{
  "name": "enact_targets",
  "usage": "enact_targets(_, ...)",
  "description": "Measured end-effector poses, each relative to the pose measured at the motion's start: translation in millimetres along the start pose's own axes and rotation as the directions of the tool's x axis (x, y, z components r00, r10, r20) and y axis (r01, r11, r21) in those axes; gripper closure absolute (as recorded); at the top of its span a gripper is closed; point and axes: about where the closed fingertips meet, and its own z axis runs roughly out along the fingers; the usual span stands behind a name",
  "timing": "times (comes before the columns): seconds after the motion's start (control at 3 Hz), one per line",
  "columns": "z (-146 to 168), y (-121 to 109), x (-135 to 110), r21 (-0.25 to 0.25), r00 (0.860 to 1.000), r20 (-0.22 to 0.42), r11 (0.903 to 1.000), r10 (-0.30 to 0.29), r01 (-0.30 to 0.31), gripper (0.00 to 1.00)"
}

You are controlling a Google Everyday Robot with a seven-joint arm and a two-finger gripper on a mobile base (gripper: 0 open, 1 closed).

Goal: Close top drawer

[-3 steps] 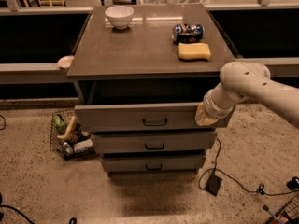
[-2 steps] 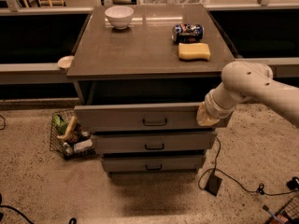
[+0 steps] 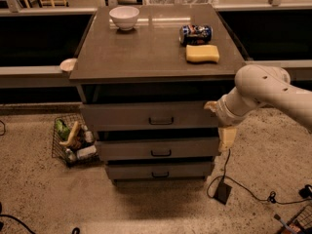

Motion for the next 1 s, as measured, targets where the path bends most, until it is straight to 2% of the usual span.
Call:
enact_targets(0.33, -5.4, 4.9, -2.1, -0.001, 1.0, 0.005, 1.0, -0.007, 0.007, 0.0)
enact_targets(1.0, -32.4, 15.3, -19.2, 0.034, 0.996, 0.069, 0.9975, -0.064, 0.061, 0.0)
